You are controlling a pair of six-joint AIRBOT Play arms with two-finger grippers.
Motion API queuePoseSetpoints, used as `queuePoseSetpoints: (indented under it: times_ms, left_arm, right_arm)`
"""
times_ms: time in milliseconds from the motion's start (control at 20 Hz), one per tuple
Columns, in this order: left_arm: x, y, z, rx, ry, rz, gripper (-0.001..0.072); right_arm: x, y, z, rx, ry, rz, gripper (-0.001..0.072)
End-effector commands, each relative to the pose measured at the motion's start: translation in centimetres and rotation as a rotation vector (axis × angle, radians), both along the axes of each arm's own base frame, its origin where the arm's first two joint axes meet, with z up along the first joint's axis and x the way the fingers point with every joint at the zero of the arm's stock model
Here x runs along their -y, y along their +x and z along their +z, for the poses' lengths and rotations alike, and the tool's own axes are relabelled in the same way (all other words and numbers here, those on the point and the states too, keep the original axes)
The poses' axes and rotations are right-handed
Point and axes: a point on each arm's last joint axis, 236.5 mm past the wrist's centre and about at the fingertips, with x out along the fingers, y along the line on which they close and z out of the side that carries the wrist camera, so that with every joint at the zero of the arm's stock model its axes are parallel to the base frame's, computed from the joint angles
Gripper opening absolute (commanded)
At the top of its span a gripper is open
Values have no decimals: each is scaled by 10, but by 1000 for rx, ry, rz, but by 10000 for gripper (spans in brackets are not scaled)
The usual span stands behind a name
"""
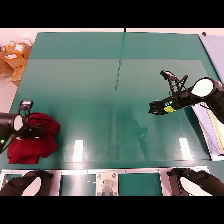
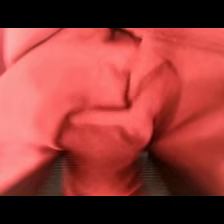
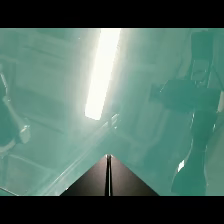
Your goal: Fold the shirts.
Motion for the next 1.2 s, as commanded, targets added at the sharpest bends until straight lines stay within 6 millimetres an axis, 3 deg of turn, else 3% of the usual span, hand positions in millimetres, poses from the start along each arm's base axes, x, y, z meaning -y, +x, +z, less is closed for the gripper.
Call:
queuePoseSetpoints:
  times_ms: [0,100,250,400,500,600,650,800,900,950,1000,1050,1150]
  left_arm:
    - [8,10,-12,67,-47,13,13]
    - [17,19,3,72,-82,-19,18]
    - [47,58,65,161,-190,-106,17]
    - [116,102,164,354,-296,-295,16]
    - [175,117,225,508,-379,-435,16]
    - [228,122,263,642,-481,-525,17]
    - [253,123,273,686,-532,-553,16]
    - [320,122,263,680,-669,-618,17]
    - [355,119,227,575,-714,-636,20]
    - [366,117,202,504,-716,-640,159]
    - [371,115,181,439,-710,-637,492]
    - [372,113,163,381,-701,-631,597]
    - [357,118,152,342,-683,-602,598]
  right_arm:
    - [0,0,0,0,0,1,14]
    - [0,0,0,0,0,1,13]
    - [0,0,0,0,0,1,13]
    - [0,0,0,0,0,0,13]
    - [0,0,0,2,1,0,13]
    - [0,1,0,6,1,-2,14]
    - [0,1,0,6,1,-2,14]
    - [-1,3,1,12,3,-5,14]
    - [-1,7,1,26,5,-14,15]
    - [-1,10,2,37,6,-18,16]
    - [-1,10,2,35,10,-23,33]
    - [-1,10,2,30,13,-40,127]
    - [5,14,5,37,8,-58,318]
